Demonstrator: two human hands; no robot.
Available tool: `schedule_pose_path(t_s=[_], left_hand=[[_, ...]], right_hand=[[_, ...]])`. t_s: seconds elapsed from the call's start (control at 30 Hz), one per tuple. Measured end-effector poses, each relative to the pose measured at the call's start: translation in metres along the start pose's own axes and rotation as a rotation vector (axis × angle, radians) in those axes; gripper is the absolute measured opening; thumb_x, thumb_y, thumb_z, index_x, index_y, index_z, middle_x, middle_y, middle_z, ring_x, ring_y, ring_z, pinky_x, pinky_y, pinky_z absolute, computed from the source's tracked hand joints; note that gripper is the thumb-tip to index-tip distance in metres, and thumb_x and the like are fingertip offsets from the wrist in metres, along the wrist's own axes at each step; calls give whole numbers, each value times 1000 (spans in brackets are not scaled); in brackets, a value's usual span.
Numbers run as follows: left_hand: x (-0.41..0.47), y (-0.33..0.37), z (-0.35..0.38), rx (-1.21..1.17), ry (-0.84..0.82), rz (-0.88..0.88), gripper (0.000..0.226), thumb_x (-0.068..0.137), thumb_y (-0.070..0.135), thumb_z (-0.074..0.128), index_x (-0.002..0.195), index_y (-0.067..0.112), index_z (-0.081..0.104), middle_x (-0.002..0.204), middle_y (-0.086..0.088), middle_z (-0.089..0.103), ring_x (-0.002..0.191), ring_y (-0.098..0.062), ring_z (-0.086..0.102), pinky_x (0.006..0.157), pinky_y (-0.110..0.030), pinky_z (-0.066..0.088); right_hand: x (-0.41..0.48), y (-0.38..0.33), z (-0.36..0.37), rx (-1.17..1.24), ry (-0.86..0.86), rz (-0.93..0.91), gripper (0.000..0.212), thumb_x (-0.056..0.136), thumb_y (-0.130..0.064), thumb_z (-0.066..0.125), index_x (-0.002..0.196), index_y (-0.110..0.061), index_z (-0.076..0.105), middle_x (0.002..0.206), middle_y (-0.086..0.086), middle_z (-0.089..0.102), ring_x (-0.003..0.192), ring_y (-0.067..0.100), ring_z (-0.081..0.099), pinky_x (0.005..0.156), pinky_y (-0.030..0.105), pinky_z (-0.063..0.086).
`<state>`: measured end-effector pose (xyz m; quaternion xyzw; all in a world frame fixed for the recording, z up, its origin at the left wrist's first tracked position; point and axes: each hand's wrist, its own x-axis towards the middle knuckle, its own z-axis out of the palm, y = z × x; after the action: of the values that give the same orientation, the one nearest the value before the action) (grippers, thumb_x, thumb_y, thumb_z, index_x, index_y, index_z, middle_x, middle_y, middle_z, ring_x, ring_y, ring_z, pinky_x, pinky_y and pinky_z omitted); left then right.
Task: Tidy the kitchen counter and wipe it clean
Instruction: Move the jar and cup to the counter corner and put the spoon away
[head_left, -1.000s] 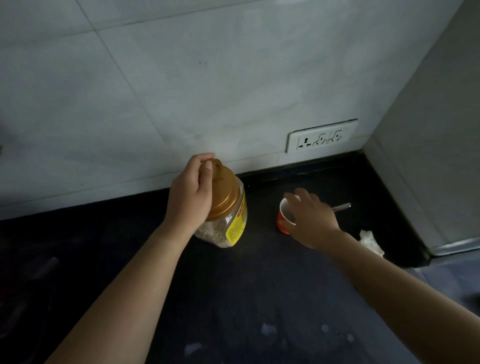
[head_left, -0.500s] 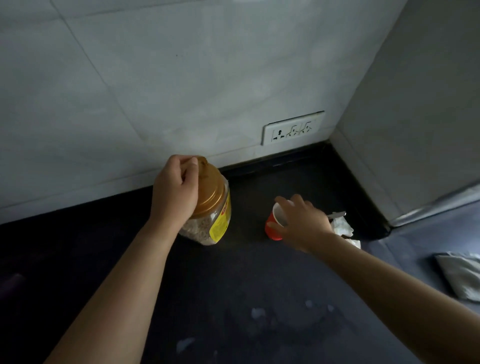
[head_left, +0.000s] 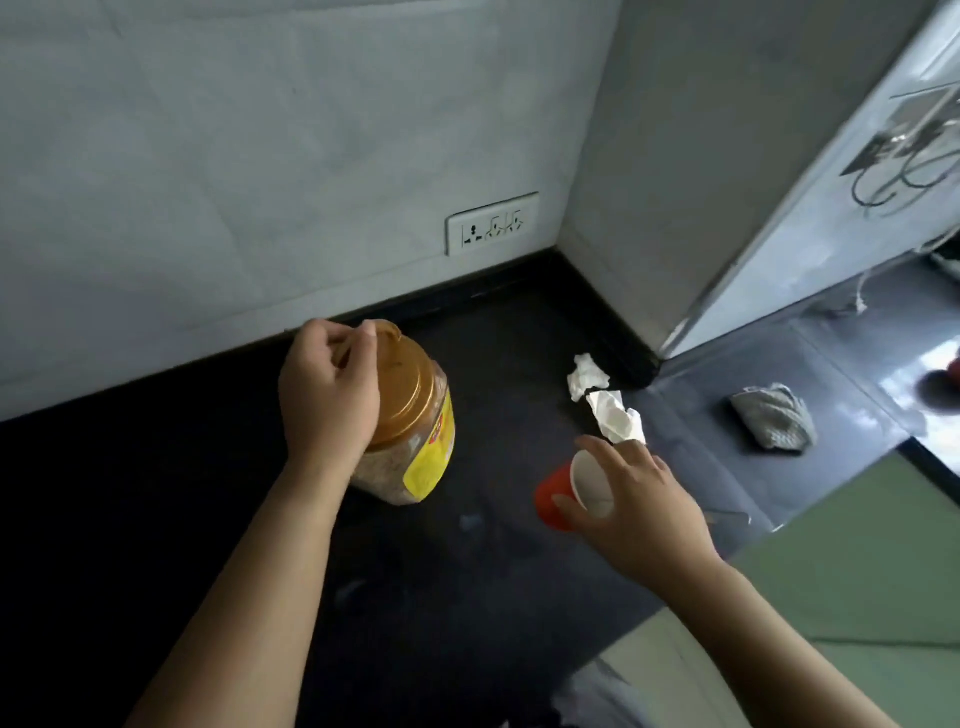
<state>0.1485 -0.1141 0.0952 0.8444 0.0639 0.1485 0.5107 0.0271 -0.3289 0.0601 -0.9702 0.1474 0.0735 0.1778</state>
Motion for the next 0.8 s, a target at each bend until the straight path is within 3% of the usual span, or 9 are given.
schedule_pose_path(t_s=[0.13, 0.23, 0.33, 0.4, 0.53, 0.67, 0.8], left_hand=[[-28, 19, -12, -83, -52, 45, 20, 90, 32, 54, 83, 14, 54, 78, 5, 57, 73, -6, 54, 56, -6, 38], [-66, 36, -11, -102, -145, 69, 18, 89, 32, 56, 79, 17, 55, 75, 8, 58, 73, -5, 55, 63, -19, 42], [-116, 39, -5, -67, -200, 36, 15, 89, 34, 56, 77, 24, 53, 77, 10, 59, 71, 1, 56, 61, -14, 43], [-150, 37, -5, -46, -164, 6, 15, 89, 33, 56, 78, 23, 53, 77, 10, 58, 70, 5, 56, 58, -9, 42], [-219, 43, -11, -27, -46, -100, 16, 89, 30, 56, 77, 20, 54, 74, 8, 58, 70, -5, 56, 58, -16, 42], [-288, 54, -17, 2, 16, -159, 17, 89, 34, 56, 76, 24, 55, 70, 10, 57, 64, 0, 54, 59, -18, 41], [-364, 54, -28, 9, 77, -250, 17, 87, 39, 55, 80, 23, 56, 65, 11, 52, 62, -5, 50, 58, -23, 38]], right_hand=[[-38, 20, 0, -5, 8, 31, 63, 77, -65, 51, 132, -42, 32, 122, -7, 45, 113, 18, 45, 75, 31, 43], [-62, 34, -1, -13, -1, -4, 65, 77, -65, 50, 134, -43, 29, 122, -7, 45, 113, 17, 44, 75, 29, 41], [-82, 50, -2, -23, -26, -78, 67, 77, -65, 51, 136, -42, 29, 125, -6, 45, 114, 18, 44, 75, 30, 41], [-96, 62, -1, -20, -39, -137, 66, 78, -64, 51, 136, -42, 29, 127, -6, 45, 115, 18, 44, 78, 31, 44], [-128, 98, -3, 18, -122, -227, 67, 77, -65, 52, 135, -40, 31, 127, -4, 46, 112, 20, 46, 77, 32, 45], [-152, 136, -4, -1, -167, -335, 67, 76, -62, 55, 134, -38, 33, 125, -1, 48, 111, 23, 48, 78, 36, 45], [-181, 169, 3, -52, -250, -467, 69, 76, -64, 54, 135, -38, 30, 131, -1, 46, 115, 22, 48, 82, 38, 47]])
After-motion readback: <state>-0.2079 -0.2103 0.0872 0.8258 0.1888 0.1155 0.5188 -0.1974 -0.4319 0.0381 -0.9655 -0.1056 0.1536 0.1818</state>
